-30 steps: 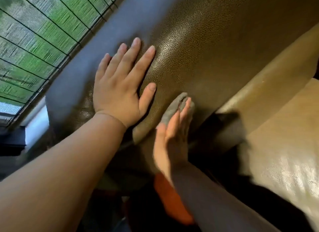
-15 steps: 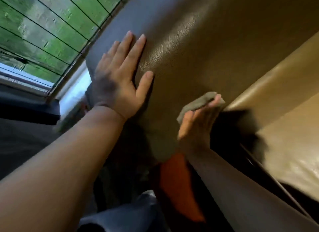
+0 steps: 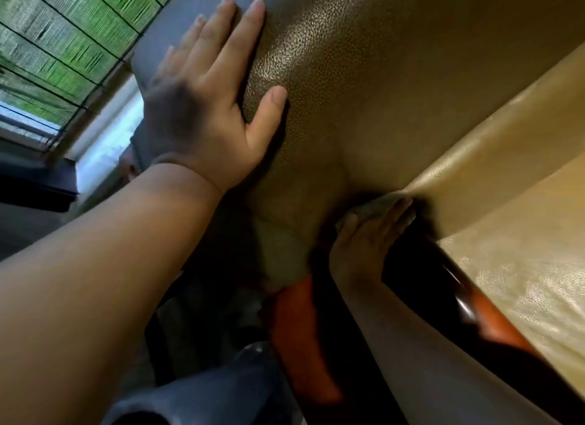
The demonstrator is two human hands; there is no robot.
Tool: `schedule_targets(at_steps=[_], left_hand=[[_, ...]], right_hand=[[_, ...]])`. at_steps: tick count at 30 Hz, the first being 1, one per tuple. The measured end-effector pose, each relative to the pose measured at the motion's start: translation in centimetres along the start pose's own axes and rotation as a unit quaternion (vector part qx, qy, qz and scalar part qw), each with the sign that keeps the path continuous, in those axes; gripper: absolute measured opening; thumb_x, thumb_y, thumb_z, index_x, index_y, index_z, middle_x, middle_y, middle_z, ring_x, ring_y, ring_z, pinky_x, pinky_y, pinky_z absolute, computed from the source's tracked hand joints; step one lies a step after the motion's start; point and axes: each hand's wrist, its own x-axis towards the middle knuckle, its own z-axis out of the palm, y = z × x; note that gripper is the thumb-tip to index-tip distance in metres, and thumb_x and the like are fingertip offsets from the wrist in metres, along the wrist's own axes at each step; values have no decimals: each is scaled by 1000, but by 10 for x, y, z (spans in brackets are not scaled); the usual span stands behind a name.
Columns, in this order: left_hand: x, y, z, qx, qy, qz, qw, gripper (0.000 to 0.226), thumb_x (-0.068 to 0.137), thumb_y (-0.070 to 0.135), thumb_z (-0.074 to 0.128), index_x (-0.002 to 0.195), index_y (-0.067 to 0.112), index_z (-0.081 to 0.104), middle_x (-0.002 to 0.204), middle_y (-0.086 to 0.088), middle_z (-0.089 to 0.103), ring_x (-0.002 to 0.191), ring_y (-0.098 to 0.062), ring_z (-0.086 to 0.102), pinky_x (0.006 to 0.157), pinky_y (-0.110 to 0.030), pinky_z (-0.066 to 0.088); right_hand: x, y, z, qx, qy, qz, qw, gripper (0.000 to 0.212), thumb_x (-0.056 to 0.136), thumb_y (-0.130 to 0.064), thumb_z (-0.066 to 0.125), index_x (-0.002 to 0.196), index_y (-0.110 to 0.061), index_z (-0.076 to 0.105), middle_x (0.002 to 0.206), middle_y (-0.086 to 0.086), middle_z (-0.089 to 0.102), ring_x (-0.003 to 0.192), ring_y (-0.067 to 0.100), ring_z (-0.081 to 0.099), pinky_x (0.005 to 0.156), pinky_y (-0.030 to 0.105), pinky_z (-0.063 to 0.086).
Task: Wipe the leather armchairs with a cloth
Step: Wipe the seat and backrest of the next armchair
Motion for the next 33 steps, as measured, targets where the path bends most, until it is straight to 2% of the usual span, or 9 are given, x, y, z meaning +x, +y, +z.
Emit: schedule_targets(at_steps=[4,7,10,15,19,22,26,30,33], left_hand=[[-6,-4,2,-5,22,3,1000,68,103,57,42,162,25,40,165,-9,42,150,-32,44,121,-46,37],[-8,-4,3,-2,25,-14,1000,65,103,53,44,162,26,40,165,-9,43,149,-33,45,122,-46,37],[-11,-3,1,13,-2,-28,1000,65,104,53,41,163,26,37,166,-10,41,151,-33,41,123,-49,34],[-35,76,8,6,1,-168,986,69,99,48,40,163,21,34,171,-19,24,158,-42,18,129,-61,6],[21,174,45,25,-7,-31,999,62,97,44,45,155,24,50,172,-14,27,160,-41,14,121,-73,-4],[102,213,73,119,-9,71,990,64,102,49,42,162,28,39,175,-8,18,161,-42,6,119,-74,-8],[134,224,108,233,-8,194,953,71,107,53,35,169,25,16,177,-12,4,160,-43,-1,123,-63,-16],[134,218,135,291,1,295,910,77,106,58,32,169,17,15,176,-15,7,161,-42,-6,125,-60,-11],[133,227,150,300,4,342,891,77,105,57,35,168,13,21,175,-13,17,161,-41,10,127,-59,-4]], right_hand=[[-23,-31,6,12,-20,-136,990,84,105,-42,26,153,2,-28,164,25,-32,155,41,-25,128,56,-8],[-31,-39,4,-16,-15,-268,963,77,109,-34,38,155,16,1,163,40,-12,155,52,-9,128,60,4],[32,2,-32,-177,17,-192,965,77,107,-35,42,155,17,12,162,44,3,153,59,2,127,60,8],[128,56,-127,-217,90,-102,967,78,98,-39,36,158,7,21,164,37,16,151,55,19,120,64,26],[136,75,-166,-209,55,-291,932,65,103,-21,37,158,9,16,163,37,13,151,57,21,118,65,31],[153,72,-166,-190,49,-409,891,50,108,-15,26,155,1,25,161,33,29,142,55,39,108,65,45],[264,37,-192,-151,126,-264,944,66,99,-25,49,156,3,33,166,30,19,156,48,13,127,59,9],[289,33,-204,-133,162,-211,955,69,101,-20,54,157,8,27,169,29,10,157,48,3,126,64,9],[212,44,-182,-168,30,-251,953,73,104,-25,47,160,8,15,170,28,-2,157,46,-8,125,62,17]])
